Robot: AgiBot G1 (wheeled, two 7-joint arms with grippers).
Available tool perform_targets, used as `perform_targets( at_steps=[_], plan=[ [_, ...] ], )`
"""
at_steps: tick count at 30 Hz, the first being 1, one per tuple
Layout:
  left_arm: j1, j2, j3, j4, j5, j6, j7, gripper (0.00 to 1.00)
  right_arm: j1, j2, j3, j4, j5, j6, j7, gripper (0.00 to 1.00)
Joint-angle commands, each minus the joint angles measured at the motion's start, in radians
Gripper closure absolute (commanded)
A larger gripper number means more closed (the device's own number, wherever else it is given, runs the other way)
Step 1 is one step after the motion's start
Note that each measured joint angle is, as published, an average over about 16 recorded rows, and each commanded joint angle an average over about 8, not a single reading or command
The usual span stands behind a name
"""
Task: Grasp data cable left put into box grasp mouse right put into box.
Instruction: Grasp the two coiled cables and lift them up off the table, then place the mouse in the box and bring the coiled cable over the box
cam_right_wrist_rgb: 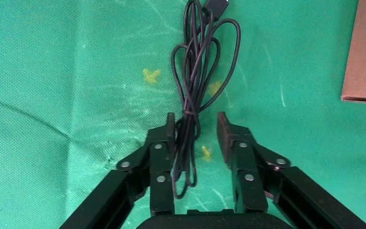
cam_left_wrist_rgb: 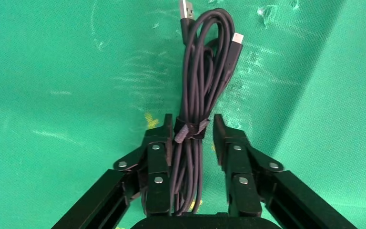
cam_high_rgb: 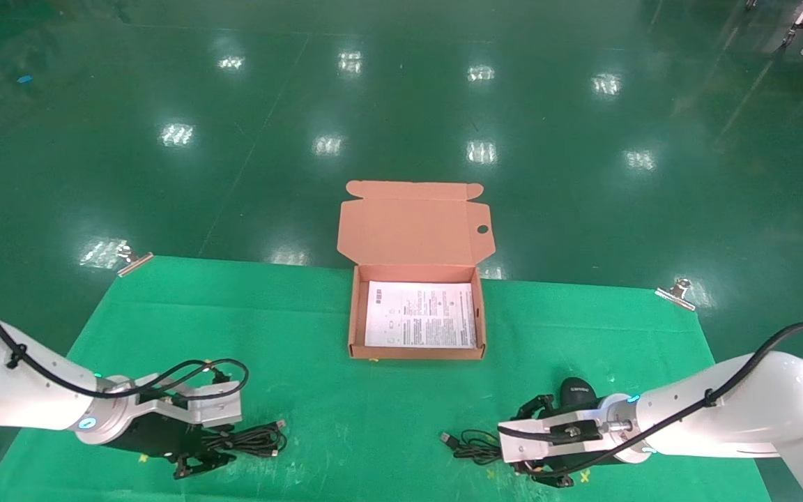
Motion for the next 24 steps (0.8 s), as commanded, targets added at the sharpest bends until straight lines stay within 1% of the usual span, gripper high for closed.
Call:
perform_targets(
  at_steps=[1,6,10,13,16,20,24],
  plan=[
    [0.0,0.0,0.0,0.0,-0.001,0.0,-0.001,1.0,0.0,0.0,0.0,0.0,0.0,0.0,0.0,1.0],
    [-0.003,-0.01,0.001,-0.017,0.003,0.0,0.013,1.0,0.0,0.0,0.0,0.001,0.0,0.0,0.0,1.0],
    [0.0,-0.056,-0.004,-0.096,-0.001,0.001,0.048,1.0,0.007,0.011,0.007,0.004,0.007,-0.004,0.007,1.0],
    [0.01,-0.116,-0.014,-0.21,-0.007,-0.002,0.067,1.0,0.026,0.045,0.028,0.021,0.027,-0.012,0.031,1.0],
    [0.023,-0.181,-0.027,-0.348,-0.007,-0.014,0.062,1.0,0.057,0.099,0.063,0.059,0.055,-0.017,0.076,1.0],
    [0.032,-0.25,-0.047,-0.524,0.005,-0.043,0.023,1.0,0.101,0.165,0.11,0.13,0.079,0.0,0.138,1.0],
    [0.03,-0.282,-0.064,-0.654,0.036,-0.081,-0.04,1.0,0.146,0.192,0.145,0.192,0.087,0.035,0.177,1.0]
  ],
)
